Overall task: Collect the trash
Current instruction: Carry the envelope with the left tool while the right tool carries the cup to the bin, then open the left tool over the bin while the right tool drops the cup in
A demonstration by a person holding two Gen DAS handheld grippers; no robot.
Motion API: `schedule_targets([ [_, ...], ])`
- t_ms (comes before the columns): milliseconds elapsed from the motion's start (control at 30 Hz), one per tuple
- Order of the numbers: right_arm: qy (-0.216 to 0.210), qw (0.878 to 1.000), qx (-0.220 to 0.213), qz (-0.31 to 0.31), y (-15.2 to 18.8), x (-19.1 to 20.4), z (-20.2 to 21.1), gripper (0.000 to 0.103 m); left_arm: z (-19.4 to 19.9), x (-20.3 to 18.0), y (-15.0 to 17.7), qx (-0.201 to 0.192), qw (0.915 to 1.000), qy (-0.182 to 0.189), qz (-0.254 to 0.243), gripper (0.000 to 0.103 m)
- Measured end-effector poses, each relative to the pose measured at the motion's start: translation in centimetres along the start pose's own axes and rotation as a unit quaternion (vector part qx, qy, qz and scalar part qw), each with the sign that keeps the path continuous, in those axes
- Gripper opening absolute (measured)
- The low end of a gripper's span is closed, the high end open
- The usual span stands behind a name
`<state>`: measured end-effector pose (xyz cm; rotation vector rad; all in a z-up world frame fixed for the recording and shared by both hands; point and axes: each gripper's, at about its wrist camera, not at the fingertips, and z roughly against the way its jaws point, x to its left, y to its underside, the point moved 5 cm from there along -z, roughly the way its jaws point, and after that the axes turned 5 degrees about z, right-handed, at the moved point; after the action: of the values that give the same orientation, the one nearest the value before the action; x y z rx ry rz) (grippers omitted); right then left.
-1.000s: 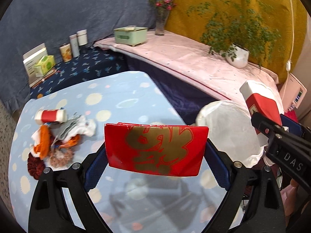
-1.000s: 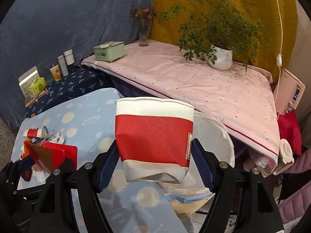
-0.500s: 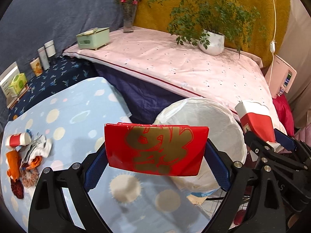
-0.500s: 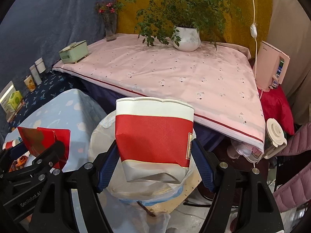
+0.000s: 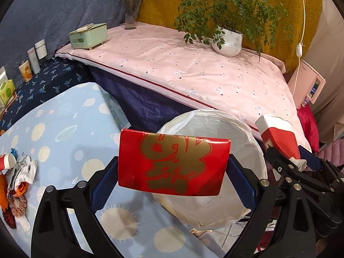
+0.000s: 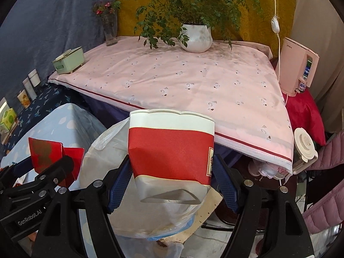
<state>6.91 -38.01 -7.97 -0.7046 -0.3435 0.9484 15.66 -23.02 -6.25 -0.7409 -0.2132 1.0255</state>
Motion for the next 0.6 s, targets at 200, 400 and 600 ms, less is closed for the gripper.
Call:
schedule_targets([
  [200,-0.002,1.000,-0.005,0.000,-0.7,0.7,0.0,0.073,0.0,0.9,-0.7,-0.001,0.9998,0.008,0.017,0.092],
  [400,0.000,1.000,-0.013,-0.007,-1.3,0.3,0.2,0.079,-0.4,1.1,-1.4,0.005,0.9991,0.025,0.033,0.094],
  [600,0.008,1.000,-0.017,-0.019,-1.1,-0.8,0.8,0.080,-0.6,1.0,-1.5,0.004,0.9991,0.026,0.032,0.094],
])
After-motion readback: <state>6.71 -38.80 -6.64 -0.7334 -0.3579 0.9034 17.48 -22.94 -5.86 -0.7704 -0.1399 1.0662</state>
